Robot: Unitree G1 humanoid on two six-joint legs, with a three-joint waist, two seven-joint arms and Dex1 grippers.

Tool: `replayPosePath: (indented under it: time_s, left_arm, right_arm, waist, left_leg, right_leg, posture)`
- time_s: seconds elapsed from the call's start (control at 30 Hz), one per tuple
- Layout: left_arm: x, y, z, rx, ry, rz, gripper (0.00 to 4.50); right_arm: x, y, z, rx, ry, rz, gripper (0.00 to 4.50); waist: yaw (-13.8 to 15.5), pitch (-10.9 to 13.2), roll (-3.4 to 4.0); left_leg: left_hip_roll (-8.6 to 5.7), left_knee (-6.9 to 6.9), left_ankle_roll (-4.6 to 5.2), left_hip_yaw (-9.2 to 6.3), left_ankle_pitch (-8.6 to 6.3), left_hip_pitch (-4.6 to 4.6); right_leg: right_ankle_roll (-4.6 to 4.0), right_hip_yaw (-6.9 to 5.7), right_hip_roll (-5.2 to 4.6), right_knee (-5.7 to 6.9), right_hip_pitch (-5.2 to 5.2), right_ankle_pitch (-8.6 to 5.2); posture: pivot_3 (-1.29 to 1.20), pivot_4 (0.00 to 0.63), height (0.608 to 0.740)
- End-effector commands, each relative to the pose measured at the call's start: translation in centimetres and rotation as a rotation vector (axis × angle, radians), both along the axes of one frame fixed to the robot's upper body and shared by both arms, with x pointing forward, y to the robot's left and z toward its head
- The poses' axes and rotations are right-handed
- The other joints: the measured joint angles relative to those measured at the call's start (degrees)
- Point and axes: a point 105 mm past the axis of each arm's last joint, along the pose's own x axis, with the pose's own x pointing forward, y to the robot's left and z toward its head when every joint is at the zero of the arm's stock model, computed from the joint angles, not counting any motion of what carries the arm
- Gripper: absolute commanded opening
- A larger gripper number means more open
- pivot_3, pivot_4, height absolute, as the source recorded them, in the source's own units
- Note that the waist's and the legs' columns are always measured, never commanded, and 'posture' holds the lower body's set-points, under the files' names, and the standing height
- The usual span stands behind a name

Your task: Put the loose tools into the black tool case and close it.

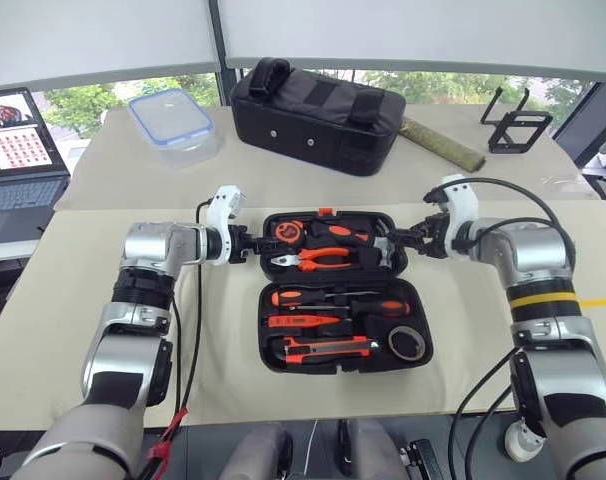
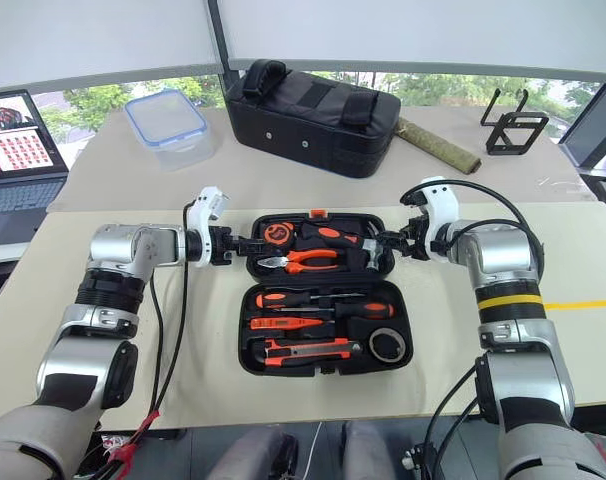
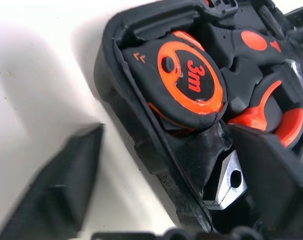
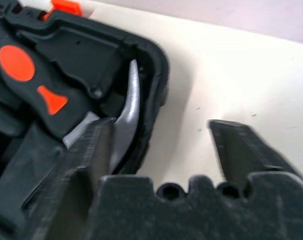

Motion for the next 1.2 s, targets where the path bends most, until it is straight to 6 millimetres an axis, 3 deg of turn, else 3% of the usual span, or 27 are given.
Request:
replayPosePath:
  time_s: [0.03,0.07,0.2,0.3,0.5,0.77,0.9,1.2]
  left_arm:
    - [-0.2,-0.3,0.7,-0.002,-0.031,-0.018,2.73]
    - [-0.2,-0.2,0.6,-0.001,-0.029,-0.017,2.19]
    - [-0.2,-0.2,0.5,0.003,-0.030,-0.014,0.93]
    - [-0.2,-0.3,0.6,0.001,-0.037,-0.019,0.02]
    - [0.1,-1.1,1.7,-0.014,-0.100,-0.045,0.02]
    - [3.2,-2.2,8.2,-0.124,-0.446,0.040,0.02]
    - [3.2,-2.4,10.6,-0.095,-0.695,0.012,0.02]
    - [0.7,-1.2,4.9,0.008,-0.745,-0.025,0.02]
  right_arm:
    - [0.1,-0.3,0.7,0.003,-0.029,-0.002,1.85]
    - [-0.1,-0.1,0.4,0.002,-0.025,0.008,1.47]
    - [-0.4,0.8,0.2,0.017,-0.018,0.042,0.09]
    - [-0.5,1.5,0.4,0.034,-0.022,0.055,0.00]
    - [0.4,2.3,2.5,0.066,-0.087,0.054,0.00]
    - [3.1,2.8,9.0,0.106,-0.367,0.012,0.00]
    - [3.3,2.9,10.3,0.086,-0.460,0.015,0.00]
    - [0.3,3.3,6.1,-0.025,-0.616,0.036,0.00]
  waist:
    - [-0.01,0.00,0.00]
    - [0.06,-0.01,0.01]
    - [0.46,-0.06,0.02]
    - [0.45,-0.08,0.04]
    - [0.31,-0.09,0.05]
    - [0.01,-0.07,0.03]
    - [-0.65,-0.07,0.03]
    - [-1.28,-0.13,0.04]
  left_leg:
    - [0.01,0.00,0.00,0.00,0.00,0.00]
    - [0.01,0.00,-0.01,-0.01,0.00,0.00]
    - [-0.03,0.05,0.00,-0.05,0.01,0.06]
    - [-0.03,0.04,0.00,-0.05,0.00,0.16]
    - [0.00,0.04,-0.01,-0.05,0.01,0.20]
    - [-0.04,0.06,-0.18,-0.02,0.16,-0.08]
    - [0.05,0.05,-0.18,-0.07,0.17,-0.37]
    - [-0.05,0.01,-0.17,-0.19,0.16,-0.73]
  right_leg:
    - [0.00,0.00,0.00,0.00,0.00,0.00]
    - [0.00,0.01,-0.01,0.00,0.00,0.00]
    - [0.00,0.02,0.00,0.00,0.12,0.00]
    - [0.01,0.02,0.00,-0.02,0.24,0.00]
    - [0.00,0.06,-0.01,-0.01,0.24,0.00]
    - [-0.12,0.08,-0.05,-0.04,-0.11,0.09]
    - [-0.14,0.14,-0.07,0.14,-0.33,0.10]
    - [-0.13,0.01,-0.07,0.34,-1.00,0.10]
  posture:
    - [0.00,0.150,0.715]
    - [0.00,0.150,0.715]
    - [0.00,0.150,0.715]
    - [0.00,0.150,0.715]
    - [0.00,0.150,0.715]
    - [0.00,0.150,0.715]
    - [0.00,0.150,0.715]
    - [0.00,0.150,0.715]
